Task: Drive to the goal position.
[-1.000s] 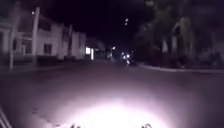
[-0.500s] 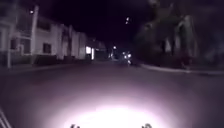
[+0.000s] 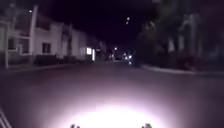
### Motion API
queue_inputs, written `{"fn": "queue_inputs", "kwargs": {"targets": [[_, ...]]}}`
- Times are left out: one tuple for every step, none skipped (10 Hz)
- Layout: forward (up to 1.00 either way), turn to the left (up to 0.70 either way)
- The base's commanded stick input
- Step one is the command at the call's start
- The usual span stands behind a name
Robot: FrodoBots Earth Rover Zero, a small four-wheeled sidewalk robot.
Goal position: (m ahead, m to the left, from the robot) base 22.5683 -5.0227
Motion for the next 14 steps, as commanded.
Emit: {"fn": "queue_inputs", "kwargs": {"targets": [[0.7,-0.35],[0.7,-0.04],[0.7,0.0],[0.7,0.0],[0.7,0.0],[0.7,0.0],[0.7,0.0],[0.7,-0.03],[0.7,-0.16],[0.7,-0.3],[0.7,-0.12],[0.7,0.0],[0.7,0.0],[0.7,0.0]]}}
